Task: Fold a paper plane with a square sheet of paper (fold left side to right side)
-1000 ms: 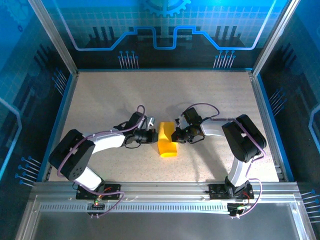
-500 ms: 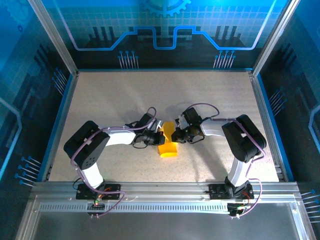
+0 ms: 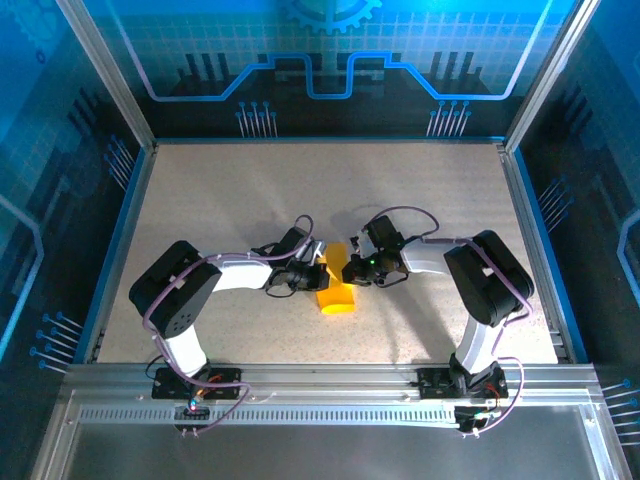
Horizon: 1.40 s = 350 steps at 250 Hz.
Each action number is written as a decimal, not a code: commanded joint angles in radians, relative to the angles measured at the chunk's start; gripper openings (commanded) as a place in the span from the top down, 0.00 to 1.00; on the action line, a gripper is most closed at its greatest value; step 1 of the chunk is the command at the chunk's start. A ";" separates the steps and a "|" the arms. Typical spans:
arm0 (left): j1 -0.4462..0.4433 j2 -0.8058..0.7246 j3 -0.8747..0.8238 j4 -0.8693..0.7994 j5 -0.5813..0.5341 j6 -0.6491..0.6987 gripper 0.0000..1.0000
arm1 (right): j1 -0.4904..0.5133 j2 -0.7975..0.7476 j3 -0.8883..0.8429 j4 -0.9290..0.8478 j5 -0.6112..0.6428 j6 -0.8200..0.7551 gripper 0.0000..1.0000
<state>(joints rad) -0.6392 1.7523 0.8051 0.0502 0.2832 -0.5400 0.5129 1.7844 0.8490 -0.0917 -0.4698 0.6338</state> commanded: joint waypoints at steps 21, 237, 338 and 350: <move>-0.010 0.032 -0.001 -0.060 -0.054 0.030 0.99 | 0.019 0.009 0.057 0.035 0.008 0.033 1.00; -0.056 -0.060 -0.086 -0.096 -0.007 -0.008 1.00 | 0.020 0.168 0.099 -0.066 0.138 0.033 1.00; -0.168 -0.183 -0.230 -0.134 0.001 -0.120 0.99 | 0.008 0.182 0.091 -0.071 0.154 0.028 1.00; -0.177 -0.201 -0.241 -0.146 -0.004 -0.125 0.99 | 0.007 0.183 0.091 -0.071 0.153 0.027 1.00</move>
<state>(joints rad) -0.7761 1.5799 0.6201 0.0547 0.2478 -0.6250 0.5358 1.9053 0.9771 -0.0444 -0.4526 0.6773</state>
